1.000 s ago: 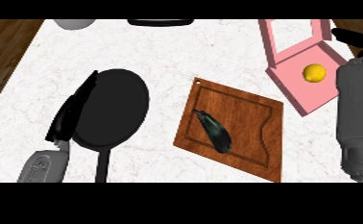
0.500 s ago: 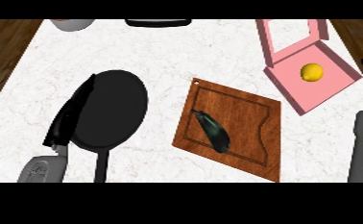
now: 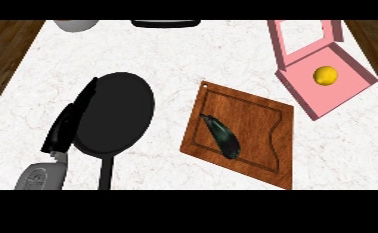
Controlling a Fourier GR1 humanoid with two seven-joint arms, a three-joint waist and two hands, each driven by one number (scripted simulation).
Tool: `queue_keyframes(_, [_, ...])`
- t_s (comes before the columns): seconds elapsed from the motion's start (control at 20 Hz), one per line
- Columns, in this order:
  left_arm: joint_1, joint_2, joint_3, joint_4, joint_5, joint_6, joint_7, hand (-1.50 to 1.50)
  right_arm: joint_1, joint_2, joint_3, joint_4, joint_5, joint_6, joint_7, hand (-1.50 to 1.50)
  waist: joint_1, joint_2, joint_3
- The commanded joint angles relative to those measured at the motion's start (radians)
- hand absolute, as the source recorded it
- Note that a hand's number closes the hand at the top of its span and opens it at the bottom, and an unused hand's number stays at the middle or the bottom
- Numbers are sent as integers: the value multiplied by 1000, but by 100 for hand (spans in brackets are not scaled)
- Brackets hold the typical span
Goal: Pick the lemon from the cutting board and place it in the cardboard box
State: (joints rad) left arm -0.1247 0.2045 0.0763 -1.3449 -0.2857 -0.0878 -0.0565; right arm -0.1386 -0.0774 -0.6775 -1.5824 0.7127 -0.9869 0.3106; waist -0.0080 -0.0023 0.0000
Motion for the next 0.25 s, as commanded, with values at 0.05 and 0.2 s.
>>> queue_keyframes(0.05, [-18,18,19,10,-2,-21,14,0,137,16,28,-104,-57,16,-8,-150,5,2,0])
queue_keyframes(0.2, [34,-27,-25,-92,-30,15,54,0,204,35,51,-95,-144,7,-84,-150,6,1,0])
